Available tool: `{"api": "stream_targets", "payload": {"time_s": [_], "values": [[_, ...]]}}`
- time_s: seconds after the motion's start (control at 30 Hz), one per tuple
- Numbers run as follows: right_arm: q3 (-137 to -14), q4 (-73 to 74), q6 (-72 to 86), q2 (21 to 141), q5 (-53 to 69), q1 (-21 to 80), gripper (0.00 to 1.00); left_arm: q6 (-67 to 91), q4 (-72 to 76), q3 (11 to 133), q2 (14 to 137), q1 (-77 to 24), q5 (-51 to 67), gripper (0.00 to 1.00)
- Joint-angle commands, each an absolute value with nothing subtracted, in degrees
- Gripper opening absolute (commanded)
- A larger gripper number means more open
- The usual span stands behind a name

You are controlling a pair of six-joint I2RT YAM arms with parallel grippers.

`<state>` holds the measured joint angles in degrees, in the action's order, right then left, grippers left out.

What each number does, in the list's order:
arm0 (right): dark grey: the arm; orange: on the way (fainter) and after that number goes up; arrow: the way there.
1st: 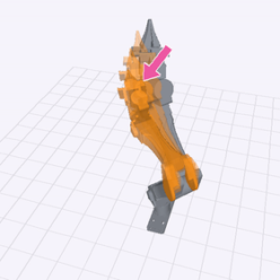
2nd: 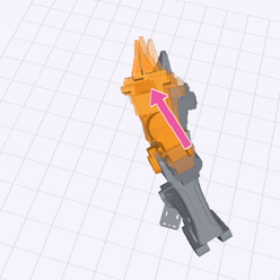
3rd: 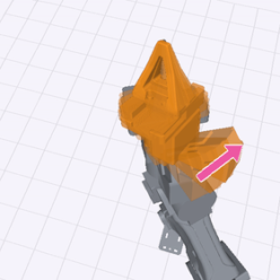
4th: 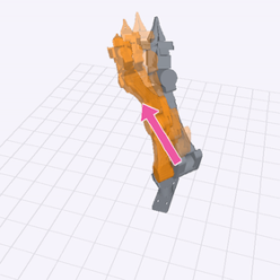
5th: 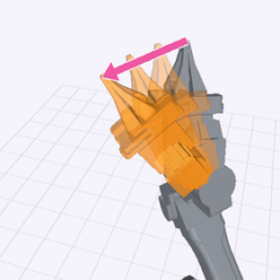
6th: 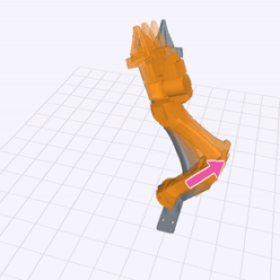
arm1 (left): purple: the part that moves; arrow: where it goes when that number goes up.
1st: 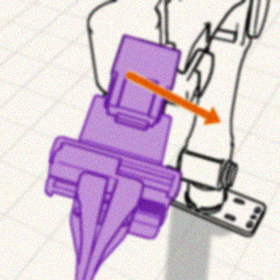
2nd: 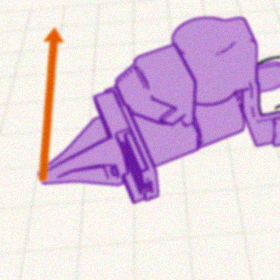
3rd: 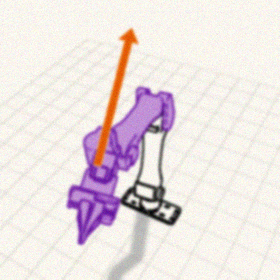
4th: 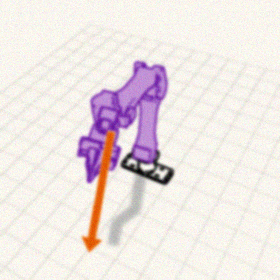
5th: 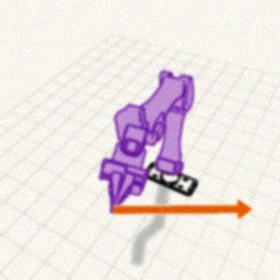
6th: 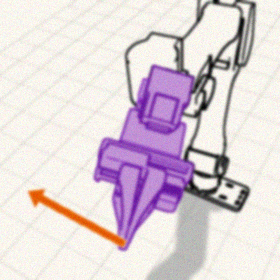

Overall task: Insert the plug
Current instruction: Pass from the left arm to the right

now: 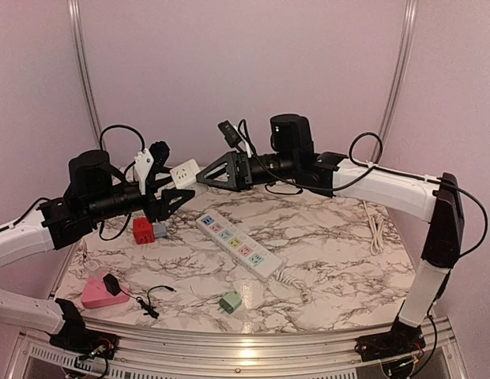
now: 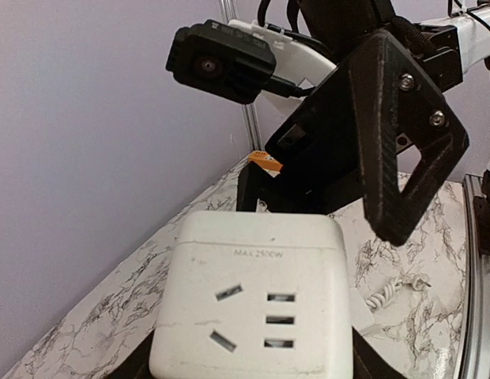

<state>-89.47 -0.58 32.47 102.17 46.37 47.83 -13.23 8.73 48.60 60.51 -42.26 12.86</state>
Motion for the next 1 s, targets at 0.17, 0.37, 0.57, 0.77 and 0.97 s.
{"api": "stream_targets", "payload": {"time_s": [0.17, 0.37, 0.57, 0.77, 0.97], "values": [[-94.65, -4.77, 44.45, 105.67, 53.03, 46.63, 0.9, -28.19, 9.99, 47.55, 58.47, -46.94, 3.69, 0.0], [-94.39, -6.1, 46.94, 106.85, 54.88, 46.62, 0.78, -29.99, 10.1, 46.41, 57.77, -48.11, 0.46, 0.0], [-94.31, -4.73, 46.91, 107.99, 55.38, 46.78, 0.71, -30.21, 10.7, 46.25, 57.66, -48.29, -1.32, 0.0], [-94.39, -4.43, 47.13, 108.6, 54.91, 46.76, 0.69, -30.32, 10.81, 46.15, 58.18, -48.5, -1.05, 0.0], [-94.83, -5.59, 48.59, 109.74, 55.59, 46.98, 0.66, -29.89, 10.81, 45.91, 58.4, -48.83, -0.7, 0.0]]}}
